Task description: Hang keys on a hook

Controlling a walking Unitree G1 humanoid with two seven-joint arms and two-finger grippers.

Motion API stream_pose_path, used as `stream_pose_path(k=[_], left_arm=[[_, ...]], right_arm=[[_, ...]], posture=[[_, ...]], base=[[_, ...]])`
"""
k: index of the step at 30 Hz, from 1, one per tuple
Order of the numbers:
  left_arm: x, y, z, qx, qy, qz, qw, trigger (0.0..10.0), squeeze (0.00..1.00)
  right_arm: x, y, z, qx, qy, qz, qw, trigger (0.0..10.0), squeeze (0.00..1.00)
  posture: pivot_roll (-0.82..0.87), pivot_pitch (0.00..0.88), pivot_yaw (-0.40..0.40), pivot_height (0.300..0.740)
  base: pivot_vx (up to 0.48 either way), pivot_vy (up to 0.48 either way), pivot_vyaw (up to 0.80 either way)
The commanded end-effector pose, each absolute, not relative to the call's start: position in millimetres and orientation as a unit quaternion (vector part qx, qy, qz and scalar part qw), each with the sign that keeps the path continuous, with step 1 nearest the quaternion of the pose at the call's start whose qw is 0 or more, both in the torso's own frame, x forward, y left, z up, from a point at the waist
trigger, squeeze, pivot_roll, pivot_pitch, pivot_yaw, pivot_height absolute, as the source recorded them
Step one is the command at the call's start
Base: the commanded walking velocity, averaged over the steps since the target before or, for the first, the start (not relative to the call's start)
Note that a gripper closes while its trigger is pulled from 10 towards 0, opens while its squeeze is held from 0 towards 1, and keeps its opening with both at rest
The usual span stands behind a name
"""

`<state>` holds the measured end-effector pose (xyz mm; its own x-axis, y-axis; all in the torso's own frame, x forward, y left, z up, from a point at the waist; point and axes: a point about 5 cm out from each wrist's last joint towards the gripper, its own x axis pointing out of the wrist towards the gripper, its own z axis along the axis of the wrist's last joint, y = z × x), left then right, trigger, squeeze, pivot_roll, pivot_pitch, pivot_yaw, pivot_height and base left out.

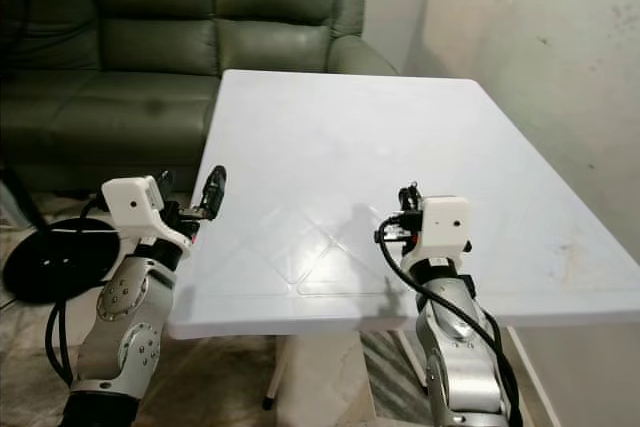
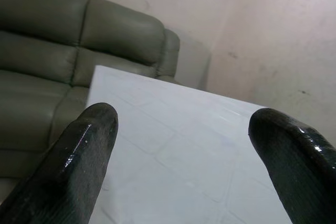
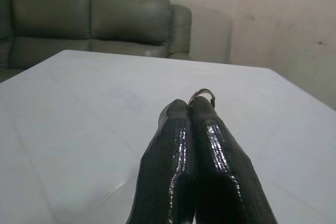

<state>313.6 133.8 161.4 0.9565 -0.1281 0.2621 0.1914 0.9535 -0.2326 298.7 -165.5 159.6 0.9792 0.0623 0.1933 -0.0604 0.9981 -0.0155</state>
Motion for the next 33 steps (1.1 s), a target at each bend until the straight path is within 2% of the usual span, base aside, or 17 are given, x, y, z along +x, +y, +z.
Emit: stream_pose_path(k=[1, 6, 33], left_arm=[[313.7, 133.5, 161.8, -0.128, -0.125, -0.077, 0.981, 10.0, 0.00], [313.9, 132.6, 161.3, -0.158, -0.121, -0.072, 0.977, 10.0, 0.00], [310.5, 126.3, 157.5, -0.157, -0.119, -0.067, 0.978, 10.0, 0.00]], right_arm=[[299.8, -168.4, 161.4, -0.008, -0.097, 0.024, 0.995, 10.0, 0.00], [299.7, -168.9, 162.0, -0.009, -0.098, 0.025, 0.995, 10.0, 0.00], [300.5, -169.7, 162.3, -0.022, -0.094, 0.031, 0.995, 10.0, 0.00]], posture=[[0.00, 0.033, -0.077, 0.740], [0.00, 0.035, -0.078, 0.740], [0.00, 0.021, -0.097, 0.740]], base=[[0.000, -0.480, -0.73], [0.000, -0.192, -0.73], [0.000, 0.000, -0.73]])
